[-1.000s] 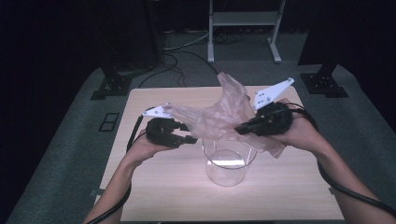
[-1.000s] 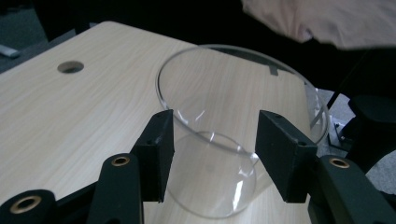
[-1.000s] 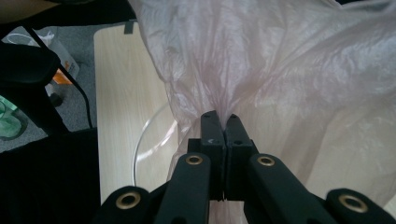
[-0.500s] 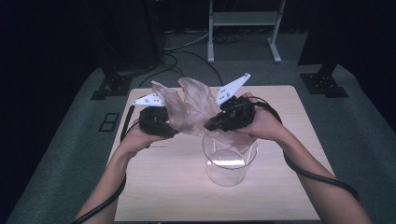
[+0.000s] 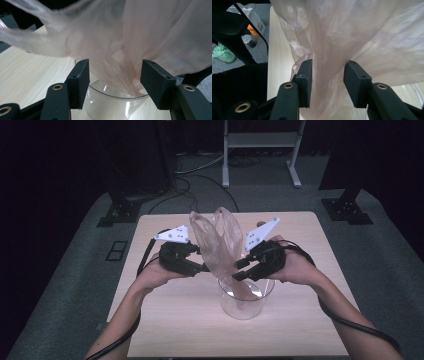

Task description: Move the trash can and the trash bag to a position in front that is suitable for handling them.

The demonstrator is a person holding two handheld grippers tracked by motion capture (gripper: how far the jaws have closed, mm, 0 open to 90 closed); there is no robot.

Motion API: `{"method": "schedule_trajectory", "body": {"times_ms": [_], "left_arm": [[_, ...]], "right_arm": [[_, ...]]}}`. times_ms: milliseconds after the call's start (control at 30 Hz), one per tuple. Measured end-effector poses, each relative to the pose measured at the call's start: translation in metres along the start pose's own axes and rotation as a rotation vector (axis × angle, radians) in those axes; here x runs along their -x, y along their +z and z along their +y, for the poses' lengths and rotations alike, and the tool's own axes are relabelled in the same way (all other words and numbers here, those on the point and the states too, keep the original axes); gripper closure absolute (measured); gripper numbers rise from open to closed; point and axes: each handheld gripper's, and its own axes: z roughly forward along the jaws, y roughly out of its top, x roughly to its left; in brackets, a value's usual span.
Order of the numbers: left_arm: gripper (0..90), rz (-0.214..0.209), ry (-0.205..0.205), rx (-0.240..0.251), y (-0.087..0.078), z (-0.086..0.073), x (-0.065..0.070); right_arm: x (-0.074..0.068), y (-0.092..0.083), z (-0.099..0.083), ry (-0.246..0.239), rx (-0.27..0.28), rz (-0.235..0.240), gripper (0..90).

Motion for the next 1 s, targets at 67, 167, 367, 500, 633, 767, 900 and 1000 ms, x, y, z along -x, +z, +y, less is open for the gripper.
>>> {"method": "schedule_trajectory", "body": {"times_ms": [67,167,367,500,633,767,900,1000], "left_arm": [[38.9,-0.007,-0.002,-0.001,0.002,0.001,0.001],[38.3,-0.016,0.008,-0.01,0.006,0.002,0.002],[37.3,-0.035,0.012,-0.034,0.019,0.003,0.001],[34.4,-0.06,0.006,-0.039,0.029,0.003,-0.003],[34.4,-0.102,0.011,-0.038,0.036,0.006,0.0],[40.3,-0.122,0.027,-0.054,0.04,0.008,0.002],[52.4,-0.146,0.036,-0.064,0.046,0.011,0.005],[66.3,-0.163,0.056,-0.063,0.048,0.014,0.009]], "right_arm": [[0.001,-0.006,-0.007,0.01,0.013,0.005,54.7],[0.003,-0.014,-0.015,0.027,0.028,0.012,52.9],[0.008,-0.014,-0.02,0.05,0.026,-0.017,52.0],[0.012,-0.004,-0.015,0.032,0.021,-0.022,49.0],[0.011,0.004,-0.006,0.003,0.002,-0.023,50.3],[0.006,0.011,-0.004,-0.014,-0.02,-0.032,60.3],[-0.001,0.013,0.001,-0.024,-0.025,-0.039,76.9],[-0.004,0.011,0.003,-0.021,-0.036,-0.048,88.4]]}}
